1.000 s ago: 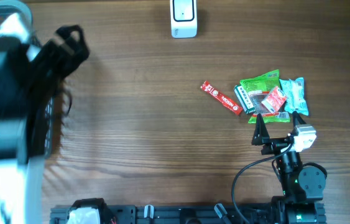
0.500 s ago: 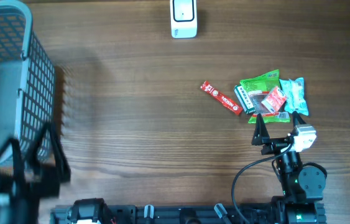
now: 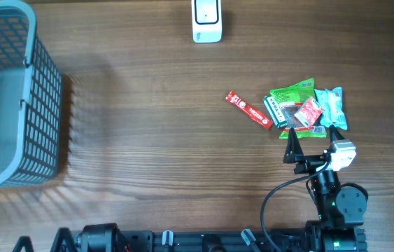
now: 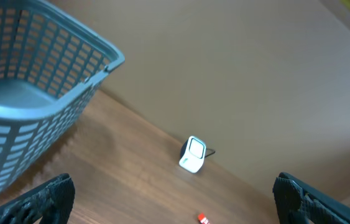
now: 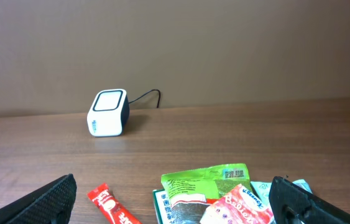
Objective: Scan the item barcode
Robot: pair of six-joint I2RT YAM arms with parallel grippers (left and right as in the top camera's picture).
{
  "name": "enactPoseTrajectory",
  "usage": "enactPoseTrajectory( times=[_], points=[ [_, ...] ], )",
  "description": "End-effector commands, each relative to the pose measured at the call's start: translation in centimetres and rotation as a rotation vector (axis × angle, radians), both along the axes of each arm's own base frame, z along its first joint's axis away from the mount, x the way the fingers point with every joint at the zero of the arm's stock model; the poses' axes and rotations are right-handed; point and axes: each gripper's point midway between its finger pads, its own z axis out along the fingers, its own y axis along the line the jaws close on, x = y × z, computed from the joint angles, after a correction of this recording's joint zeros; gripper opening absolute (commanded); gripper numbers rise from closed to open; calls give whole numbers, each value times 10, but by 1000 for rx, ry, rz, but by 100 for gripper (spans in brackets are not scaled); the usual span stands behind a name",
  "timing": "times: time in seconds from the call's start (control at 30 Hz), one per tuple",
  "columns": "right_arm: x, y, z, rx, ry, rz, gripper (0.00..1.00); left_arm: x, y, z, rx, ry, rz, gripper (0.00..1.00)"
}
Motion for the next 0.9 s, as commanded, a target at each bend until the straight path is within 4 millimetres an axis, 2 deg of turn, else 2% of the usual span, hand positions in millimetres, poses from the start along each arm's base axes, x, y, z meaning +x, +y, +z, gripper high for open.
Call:
enactPoseTrajectory(
  times=[0.0,0.3,0.57,0.63,0.77,0.87],
  points=[
    [-1,1,3,0,-13,9,100,10,4,-16,5,12,24,100],
    [-1,1,3,0,-13,9,100,55,5,-20,11,-108,15,100],
    [-1,1,3,0,-13,9,100,112,-2,9,33,-377,-46,100],
    [-1,1,3,0,-13,9,100,125,-1,10,39,-448,-45,100],
    [-1,1,3,0,-13,9,100,152,1,-9,49,-574,-44,100],
    [-1,1,3,0,-13,9,100,170,2,-41,34,-591,-48,100]
  ],
)
